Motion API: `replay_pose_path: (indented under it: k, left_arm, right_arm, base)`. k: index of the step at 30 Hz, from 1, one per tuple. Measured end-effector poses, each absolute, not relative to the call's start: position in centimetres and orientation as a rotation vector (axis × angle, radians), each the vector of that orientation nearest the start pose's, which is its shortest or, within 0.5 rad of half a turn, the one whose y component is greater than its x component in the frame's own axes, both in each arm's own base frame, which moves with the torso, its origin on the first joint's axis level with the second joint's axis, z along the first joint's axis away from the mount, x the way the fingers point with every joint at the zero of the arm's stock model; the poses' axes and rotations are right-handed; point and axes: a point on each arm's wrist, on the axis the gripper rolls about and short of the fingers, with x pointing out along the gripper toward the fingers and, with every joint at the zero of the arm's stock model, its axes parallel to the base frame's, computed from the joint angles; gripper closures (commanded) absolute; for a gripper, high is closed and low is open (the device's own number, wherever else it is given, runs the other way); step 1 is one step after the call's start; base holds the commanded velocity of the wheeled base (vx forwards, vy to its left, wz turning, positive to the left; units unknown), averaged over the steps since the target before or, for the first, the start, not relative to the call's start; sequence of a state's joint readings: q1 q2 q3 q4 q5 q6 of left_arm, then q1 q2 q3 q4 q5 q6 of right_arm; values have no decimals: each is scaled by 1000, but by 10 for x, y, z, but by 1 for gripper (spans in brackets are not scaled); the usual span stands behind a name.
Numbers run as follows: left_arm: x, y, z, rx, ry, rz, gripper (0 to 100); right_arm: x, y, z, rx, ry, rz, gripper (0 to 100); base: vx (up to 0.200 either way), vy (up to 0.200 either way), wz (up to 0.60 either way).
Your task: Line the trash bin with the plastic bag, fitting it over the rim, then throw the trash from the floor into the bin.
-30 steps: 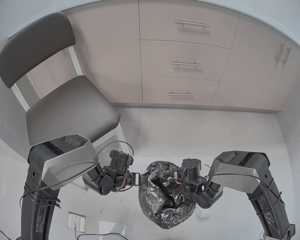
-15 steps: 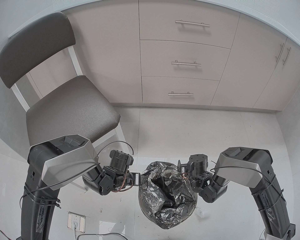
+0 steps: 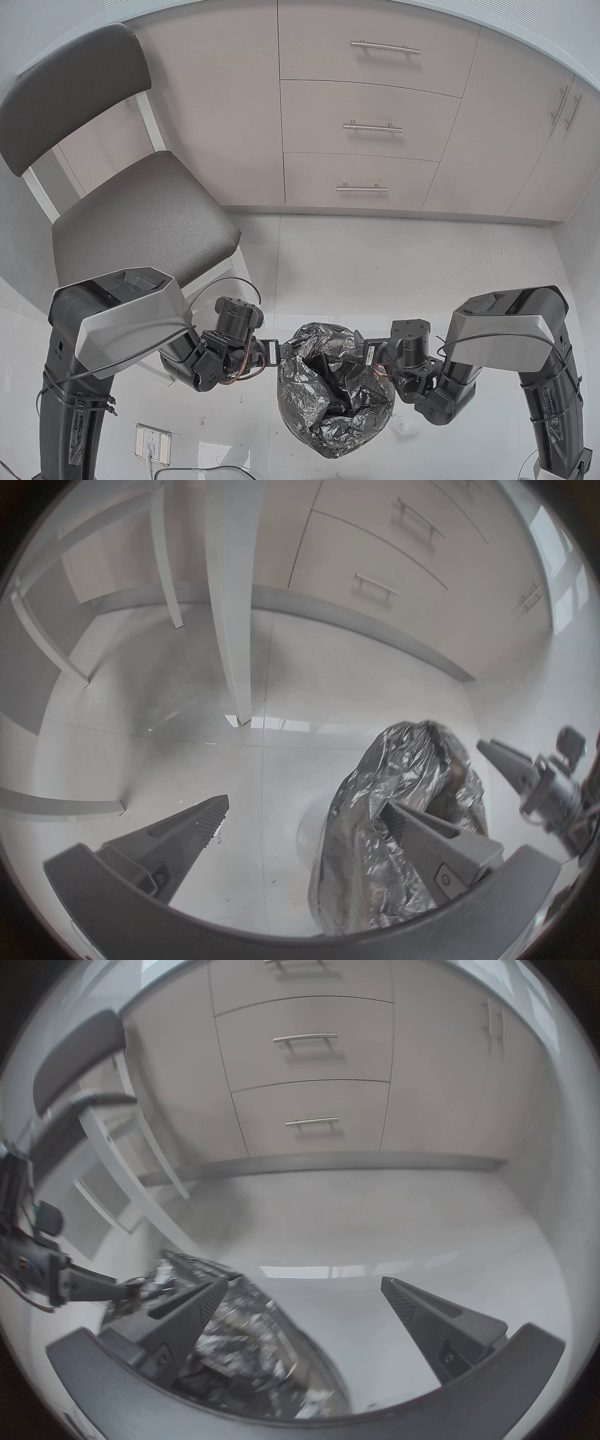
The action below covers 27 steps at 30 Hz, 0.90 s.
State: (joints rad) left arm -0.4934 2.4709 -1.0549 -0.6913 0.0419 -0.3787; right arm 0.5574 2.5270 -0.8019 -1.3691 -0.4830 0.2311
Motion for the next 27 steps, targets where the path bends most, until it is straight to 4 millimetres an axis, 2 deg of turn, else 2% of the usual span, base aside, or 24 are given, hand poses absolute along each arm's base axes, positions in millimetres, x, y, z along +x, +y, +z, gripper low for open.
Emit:
replay_pose_path:
  k: [6,12,16,27]
  left_arm:
    - [354,-192,-19,-215,730,-295,0]
    - [338,-199,-3,-215,718,-330,0]
    - [325,-208,-4,-189,734,-362,0]
    - [313,-222,-26,-72,771,-394,0]
  right_arm:
    - [302,199,-42,189,328,185,0]
    - [290,201,-51,191,366,215,0]
    - [289,202,-59,196,381,215,0]
    - [293,203,-66,220,383,205,0]
  base:
    - [0,0,0]
    - [0,0,0]
    - [0,0,0]
    - [0,0,0]
